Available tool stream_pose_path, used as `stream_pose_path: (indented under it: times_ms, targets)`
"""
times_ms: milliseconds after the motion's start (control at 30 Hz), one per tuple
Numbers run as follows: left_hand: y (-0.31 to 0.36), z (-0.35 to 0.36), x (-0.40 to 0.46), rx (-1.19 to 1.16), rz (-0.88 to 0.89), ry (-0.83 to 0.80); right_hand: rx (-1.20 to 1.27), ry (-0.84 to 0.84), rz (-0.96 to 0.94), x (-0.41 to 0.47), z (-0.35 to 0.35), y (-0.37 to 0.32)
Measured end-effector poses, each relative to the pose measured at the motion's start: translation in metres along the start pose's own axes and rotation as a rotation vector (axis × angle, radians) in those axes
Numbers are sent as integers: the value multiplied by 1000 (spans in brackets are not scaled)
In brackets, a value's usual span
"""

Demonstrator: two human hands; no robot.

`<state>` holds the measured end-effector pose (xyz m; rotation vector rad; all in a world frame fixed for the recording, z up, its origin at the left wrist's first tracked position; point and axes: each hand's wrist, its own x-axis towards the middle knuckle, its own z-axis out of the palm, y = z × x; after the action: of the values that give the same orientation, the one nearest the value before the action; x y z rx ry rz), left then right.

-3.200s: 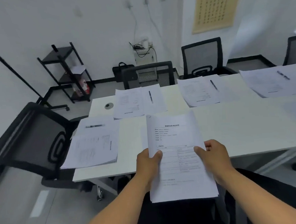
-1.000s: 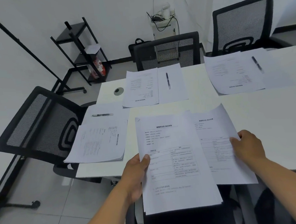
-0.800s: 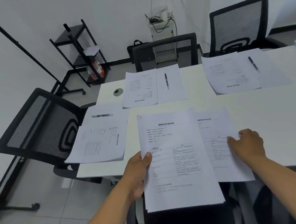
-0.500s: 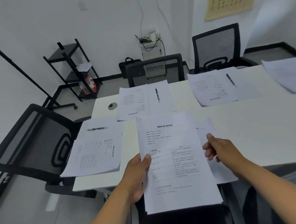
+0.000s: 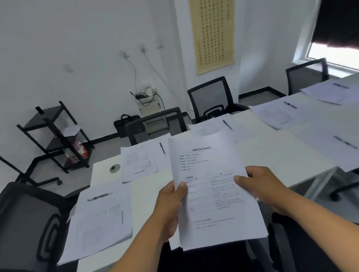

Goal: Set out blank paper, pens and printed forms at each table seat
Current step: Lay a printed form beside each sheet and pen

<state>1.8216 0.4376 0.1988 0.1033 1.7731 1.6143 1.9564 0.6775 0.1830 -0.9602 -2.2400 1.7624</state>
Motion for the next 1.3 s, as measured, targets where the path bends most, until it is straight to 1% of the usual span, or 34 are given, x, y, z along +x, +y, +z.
stream_pose_path:
  times_ms: [133,267,433,567,667,833,933,1033,1167,1300]
  targets:
    - [15,32,-18,93,28,-63,26,81,5,-49,-34,-10]
    - [17,70,-32,147,44,-114,32,167,29,-87,-66,-4]
    - [19,147,-54,188,79,-254,0,318,77,-136,-132,12]
    - [24,225,-72,224,112,-338,45,418,60,-178,-195,24]
    - [17,281,-83,251,134,-376,70,455,68,-206,-240,39]
    - [-9,393,-110,279,157,-458,102,529,61,-253,-338,81]
    - [-31,463,-129,268,146,-438,87,517,73,-271,-405,121]
    - [-49,526,-144,228,131,-427,72,498,69,-290,-461,143]
    - [-62,595,-166,210,121,-436,39,526,84,-316,-525,165]
    - [-70,647,-163,195,124,-456,0,553,71,-329,-570,174]
